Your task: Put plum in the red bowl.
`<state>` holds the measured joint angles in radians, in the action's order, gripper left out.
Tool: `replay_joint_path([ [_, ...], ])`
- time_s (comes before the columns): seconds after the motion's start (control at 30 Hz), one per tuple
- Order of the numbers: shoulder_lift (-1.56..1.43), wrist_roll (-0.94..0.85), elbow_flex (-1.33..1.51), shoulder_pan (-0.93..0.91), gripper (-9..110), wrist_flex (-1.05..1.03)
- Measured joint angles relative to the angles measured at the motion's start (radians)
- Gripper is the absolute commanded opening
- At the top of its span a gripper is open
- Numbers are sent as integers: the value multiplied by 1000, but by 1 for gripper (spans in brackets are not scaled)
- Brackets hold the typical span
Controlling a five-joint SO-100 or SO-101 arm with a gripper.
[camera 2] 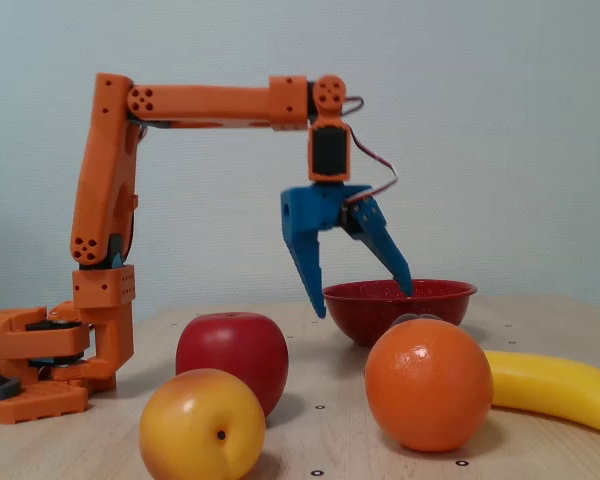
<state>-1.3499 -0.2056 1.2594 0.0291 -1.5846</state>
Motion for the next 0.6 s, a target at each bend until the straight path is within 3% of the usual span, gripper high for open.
replay_joint_path([
  [0.6,167,-34,-86,0,49,32],
])
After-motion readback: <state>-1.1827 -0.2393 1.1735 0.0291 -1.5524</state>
